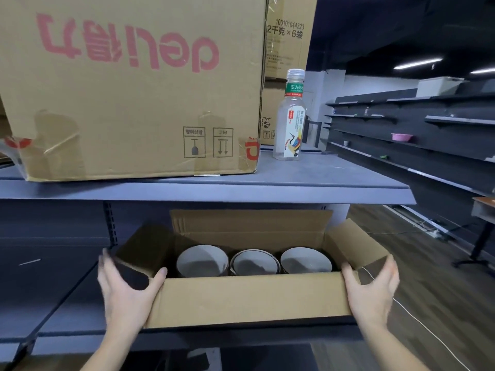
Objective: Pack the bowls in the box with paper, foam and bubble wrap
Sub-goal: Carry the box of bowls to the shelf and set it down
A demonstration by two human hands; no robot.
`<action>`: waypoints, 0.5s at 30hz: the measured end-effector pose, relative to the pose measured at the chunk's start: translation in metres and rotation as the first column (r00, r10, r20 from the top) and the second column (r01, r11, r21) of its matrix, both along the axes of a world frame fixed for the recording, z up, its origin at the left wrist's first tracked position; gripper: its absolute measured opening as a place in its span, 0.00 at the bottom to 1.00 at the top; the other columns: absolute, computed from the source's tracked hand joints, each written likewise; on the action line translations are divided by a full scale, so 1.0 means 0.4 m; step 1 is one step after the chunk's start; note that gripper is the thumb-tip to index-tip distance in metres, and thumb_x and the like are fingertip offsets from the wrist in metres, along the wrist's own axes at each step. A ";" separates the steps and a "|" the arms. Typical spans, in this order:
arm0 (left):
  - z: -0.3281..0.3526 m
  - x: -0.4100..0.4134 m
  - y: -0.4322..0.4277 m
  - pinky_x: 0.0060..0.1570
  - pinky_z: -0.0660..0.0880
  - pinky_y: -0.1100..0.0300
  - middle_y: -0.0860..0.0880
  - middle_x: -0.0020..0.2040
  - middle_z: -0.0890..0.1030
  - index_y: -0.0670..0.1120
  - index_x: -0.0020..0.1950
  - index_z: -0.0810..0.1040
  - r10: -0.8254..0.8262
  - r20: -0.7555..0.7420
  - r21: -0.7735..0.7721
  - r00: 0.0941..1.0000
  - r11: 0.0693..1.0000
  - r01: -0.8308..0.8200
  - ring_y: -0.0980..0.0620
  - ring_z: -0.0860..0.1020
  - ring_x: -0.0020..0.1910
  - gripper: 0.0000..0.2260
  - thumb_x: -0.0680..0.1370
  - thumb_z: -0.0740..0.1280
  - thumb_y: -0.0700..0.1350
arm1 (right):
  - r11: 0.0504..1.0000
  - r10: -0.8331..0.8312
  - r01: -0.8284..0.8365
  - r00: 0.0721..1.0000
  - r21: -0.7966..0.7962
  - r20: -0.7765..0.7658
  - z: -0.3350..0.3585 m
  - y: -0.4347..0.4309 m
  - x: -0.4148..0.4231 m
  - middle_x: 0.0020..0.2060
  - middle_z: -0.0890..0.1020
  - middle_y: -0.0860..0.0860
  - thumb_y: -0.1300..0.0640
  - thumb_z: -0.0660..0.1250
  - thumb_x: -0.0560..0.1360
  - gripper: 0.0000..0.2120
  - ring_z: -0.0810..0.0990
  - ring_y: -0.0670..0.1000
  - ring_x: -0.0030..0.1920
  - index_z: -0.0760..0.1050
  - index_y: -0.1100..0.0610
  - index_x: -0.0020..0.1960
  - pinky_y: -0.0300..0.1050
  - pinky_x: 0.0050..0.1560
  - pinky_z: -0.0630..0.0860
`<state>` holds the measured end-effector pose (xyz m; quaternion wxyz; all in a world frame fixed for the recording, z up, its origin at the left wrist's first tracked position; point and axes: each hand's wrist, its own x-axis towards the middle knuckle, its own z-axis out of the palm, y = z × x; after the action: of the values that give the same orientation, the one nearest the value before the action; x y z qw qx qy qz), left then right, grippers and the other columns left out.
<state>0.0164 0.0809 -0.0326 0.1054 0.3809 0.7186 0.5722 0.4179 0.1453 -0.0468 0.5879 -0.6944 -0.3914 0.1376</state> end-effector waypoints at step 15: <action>-0.016 -0.027 0.001 0.71 0.60 0.45 0.50 0.77 0.66 0.51 0.74 0.68 -0.189 -0.345 -0.391 0.919 0.919 0.042 0.49 0.50 0.79 0.37 0.73 0.52 0.72 | 0.960 0.172 -0.130 0.973 -0.249 0.156 -0.007 -0.013 0.008 0.74 0.67 0.51 0.32 0.54 0.72 0.37 0.60 0.54 0.76 0.65 0.51 0.75 0.56 0.71 0.60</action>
<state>0.0057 0.0813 -0.0389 0.0711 0.4985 0.7974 0.3326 0.4210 0.1403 -0.0497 0.4515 -0.7372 -0.4744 0.1662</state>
